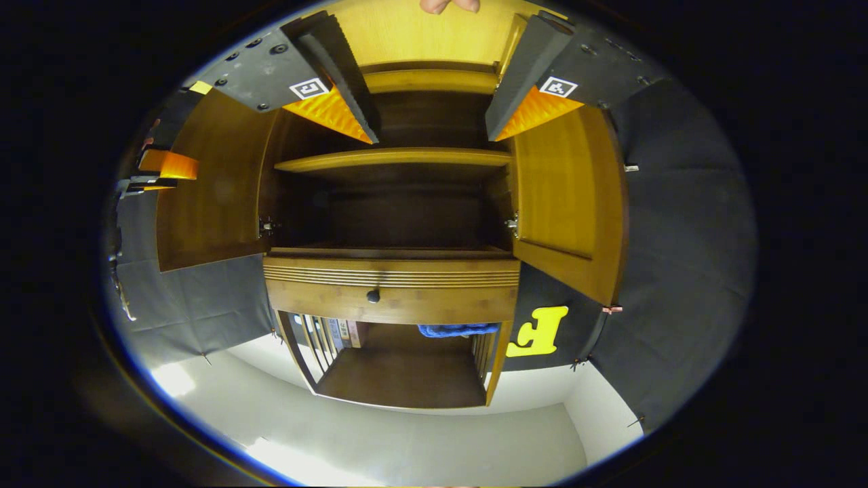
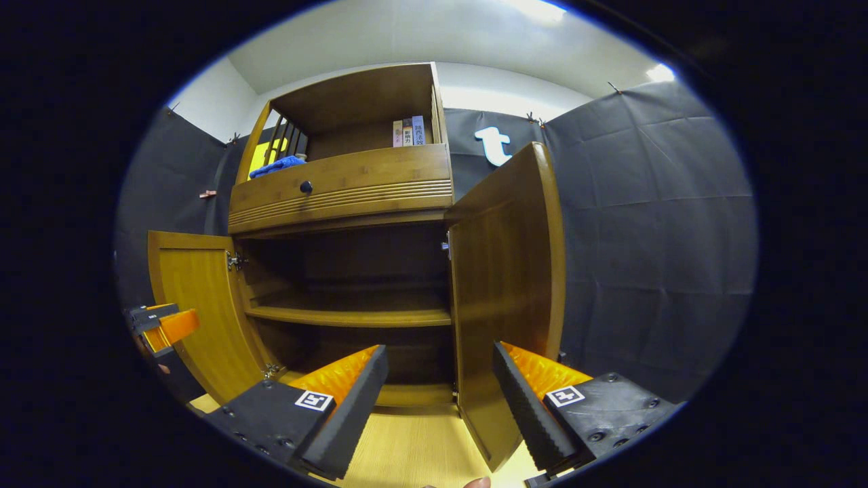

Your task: Open the right door of the double-door shoe cabinet with the right hand, and open the left door with the left hand.

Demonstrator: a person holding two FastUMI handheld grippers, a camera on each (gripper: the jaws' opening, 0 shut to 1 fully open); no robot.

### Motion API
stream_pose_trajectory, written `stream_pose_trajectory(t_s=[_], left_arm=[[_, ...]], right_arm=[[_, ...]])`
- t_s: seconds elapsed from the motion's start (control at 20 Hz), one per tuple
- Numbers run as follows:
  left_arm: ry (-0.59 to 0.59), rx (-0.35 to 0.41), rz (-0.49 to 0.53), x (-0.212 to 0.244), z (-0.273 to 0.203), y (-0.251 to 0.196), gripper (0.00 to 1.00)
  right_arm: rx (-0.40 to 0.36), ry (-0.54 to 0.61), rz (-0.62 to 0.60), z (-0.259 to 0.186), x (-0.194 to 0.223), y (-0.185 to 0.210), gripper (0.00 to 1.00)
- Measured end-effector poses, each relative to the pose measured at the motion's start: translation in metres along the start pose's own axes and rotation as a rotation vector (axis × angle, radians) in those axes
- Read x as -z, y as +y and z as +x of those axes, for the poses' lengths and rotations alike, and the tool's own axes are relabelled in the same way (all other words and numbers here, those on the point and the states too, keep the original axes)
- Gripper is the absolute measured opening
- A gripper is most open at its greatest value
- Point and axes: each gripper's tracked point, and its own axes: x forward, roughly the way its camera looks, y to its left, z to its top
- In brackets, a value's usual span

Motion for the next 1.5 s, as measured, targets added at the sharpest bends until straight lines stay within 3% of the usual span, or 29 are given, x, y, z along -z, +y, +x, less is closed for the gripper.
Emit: stream_pose_trajectory(t_s=[0.6, 1.5], left_arm=[[-0.015, 0.052, 0.021, -0.006, 0.011, -0.055, 0.97], [-0.017, 0.057, 0.020, -0.010, 0.012, -0.052, 0.96]], right_arm=[[-0.046, -0.001, -0.023, -0.013, 0.005, 0.009, 0.98], [-0.068, 0.003, -0.045, -0.012, 0.008, 0.021, 0.98]])
